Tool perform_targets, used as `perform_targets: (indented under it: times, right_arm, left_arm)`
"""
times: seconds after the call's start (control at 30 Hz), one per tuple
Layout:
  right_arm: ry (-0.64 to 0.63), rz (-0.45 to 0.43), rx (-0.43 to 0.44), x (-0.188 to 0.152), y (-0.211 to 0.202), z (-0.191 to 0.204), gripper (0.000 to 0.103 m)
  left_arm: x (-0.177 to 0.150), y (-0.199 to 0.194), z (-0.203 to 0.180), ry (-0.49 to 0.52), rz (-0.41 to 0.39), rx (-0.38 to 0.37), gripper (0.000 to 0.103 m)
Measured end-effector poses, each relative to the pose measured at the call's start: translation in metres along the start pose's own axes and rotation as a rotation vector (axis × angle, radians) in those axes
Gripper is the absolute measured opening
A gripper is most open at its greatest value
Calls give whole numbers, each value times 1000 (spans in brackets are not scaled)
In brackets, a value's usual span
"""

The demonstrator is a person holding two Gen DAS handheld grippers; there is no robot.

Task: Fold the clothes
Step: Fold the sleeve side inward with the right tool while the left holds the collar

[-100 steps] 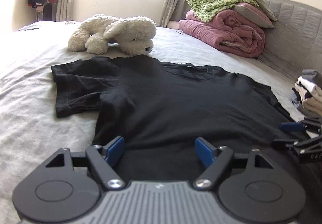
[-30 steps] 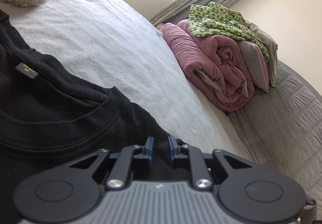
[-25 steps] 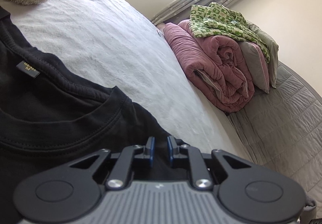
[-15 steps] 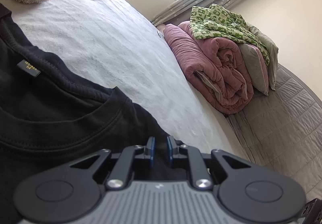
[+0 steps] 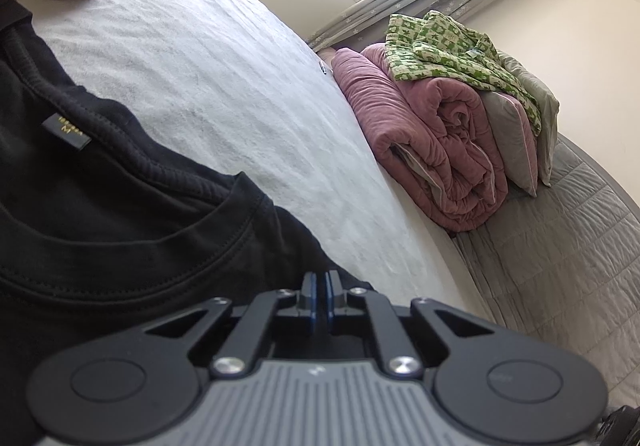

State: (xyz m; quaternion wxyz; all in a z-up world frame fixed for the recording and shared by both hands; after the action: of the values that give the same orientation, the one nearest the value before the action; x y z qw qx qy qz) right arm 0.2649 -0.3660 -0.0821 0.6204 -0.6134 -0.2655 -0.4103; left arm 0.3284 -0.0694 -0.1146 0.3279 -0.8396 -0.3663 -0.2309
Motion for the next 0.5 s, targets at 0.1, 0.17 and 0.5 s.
perform_targets:
  times: [0.1, 0.17, 0.5]
  right_arm:
    - [72, 21, 27, 4, -9, -6, 45]
    - [125, 50, 49, 2, -20, -10, 46]
    - [181, 161, 230, -17, -84, -5, 47]
  left_arm:
    - [0, 0, 0, 0, 0, 0, 7]
    - [0, 0, 0, 0, 1, 0, 7]
    - [0, 1, -1, 1, 0, 1, 7]
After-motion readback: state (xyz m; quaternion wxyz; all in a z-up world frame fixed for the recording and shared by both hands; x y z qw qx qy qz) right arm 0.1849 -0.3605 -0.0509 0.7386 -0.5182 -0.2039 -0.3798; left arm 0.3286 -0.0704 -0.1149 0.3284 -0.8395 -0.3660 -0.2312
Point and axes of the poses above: each gripper's, at about its wrist camera, not at the fingertips, and y roughly the way its jaws point, z to its left, x to its top, the point moved 1 cm from there along y, roughly the way its jaws point, and after that the axes turned 6 degrees about y, right-handed, at the moved point
